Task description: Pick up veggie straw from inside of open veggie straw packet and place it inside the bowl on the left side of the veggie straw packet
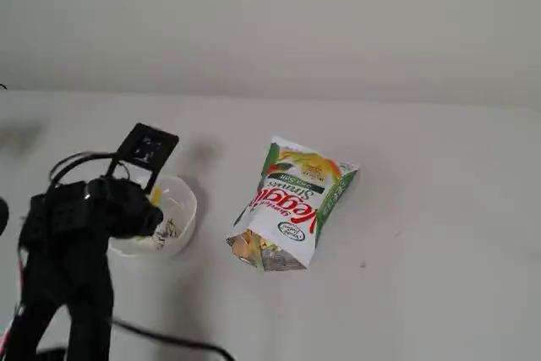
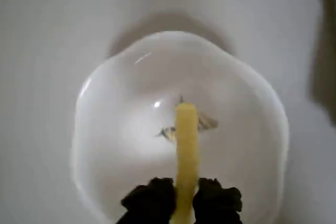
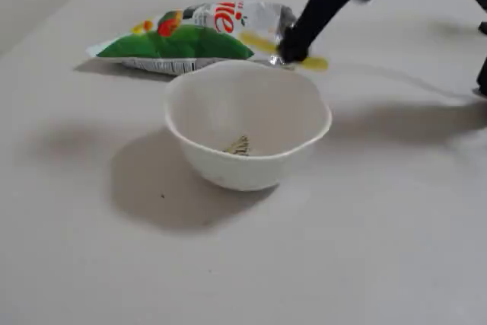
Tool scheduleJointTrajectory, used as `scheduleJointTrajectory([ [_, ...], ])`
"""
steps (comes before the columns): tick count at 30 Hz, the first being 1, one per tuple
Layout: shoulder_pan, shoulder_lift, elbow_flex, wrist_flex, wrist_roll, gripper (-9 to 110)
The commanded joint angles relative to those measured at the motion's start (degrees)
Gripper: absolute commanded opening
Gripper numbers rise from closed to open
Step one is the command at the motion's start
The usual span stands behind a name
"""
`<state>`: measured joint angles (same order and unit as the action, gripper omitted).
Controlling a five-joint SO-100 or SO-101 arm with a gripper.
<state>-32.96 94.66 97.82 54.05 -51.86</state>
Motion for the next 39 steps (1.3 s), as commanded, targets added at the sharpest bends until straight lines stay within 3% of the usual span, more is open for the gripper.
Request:
scheduleJointTrajectory([
  [1,-0.5,-5.0,-6.9,-2.5,0.4,18],
  [5,0.6,-3.3,-6.9,-0.7,0.2,21],
  [9,1.6,1.7,-6.2,3.8,0.6,3],
  [11,2.4,6.1,-4.9,5.4,3.3,0],
  [19,11.9,35.9,8.9,4.1,31.2,0],
  [25,24.3,50.4,15.1,10.5,44.8,0],
  [39,32.5,75.2,54.7,7.1,44.6,0],
])
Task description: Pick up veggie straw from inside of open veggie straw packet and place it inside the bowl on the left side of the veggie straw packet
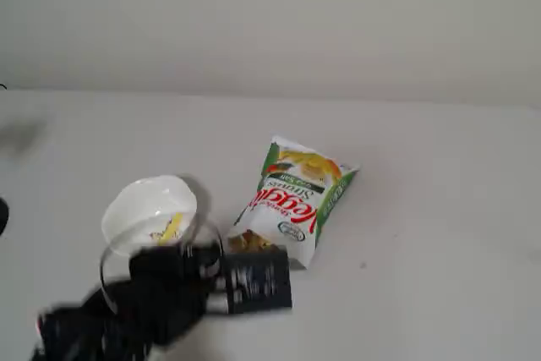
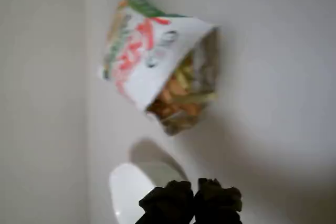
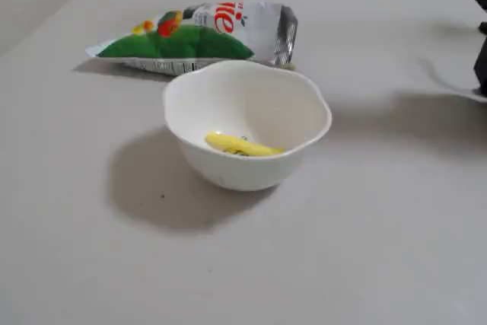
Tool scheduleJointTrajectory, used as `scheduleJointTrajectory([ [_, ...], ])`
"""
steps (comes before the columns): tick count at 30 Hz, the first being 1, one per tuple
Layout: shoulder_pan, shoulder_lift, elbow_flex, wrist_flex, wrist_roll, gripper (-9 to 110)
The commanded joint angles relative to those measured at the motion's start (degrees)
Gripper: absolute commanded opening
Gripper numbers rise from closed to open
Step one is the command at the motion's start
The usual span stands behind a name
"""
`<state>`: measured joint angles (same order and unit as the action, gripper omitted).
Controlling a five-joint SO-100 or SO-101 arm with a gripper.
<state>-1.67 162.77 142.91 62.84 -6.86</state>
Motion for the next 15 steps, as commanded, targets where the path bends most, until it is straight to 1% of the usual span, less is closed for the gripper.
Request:
scheduleJointTrajectory([
  [1,1.2,8.6,11.8,-1.7,-0.2,0],
  [4,0.6,17.8,19.3,-0.4,0.1,0],
  [6,-0.8,27.2,24.4,3.3,-0.3,0],
  [11,-0.1,27.8,30.0,3.0,0.9,0],
  [15,0.7,27.7,30.5,2.9,1.2,0],
])
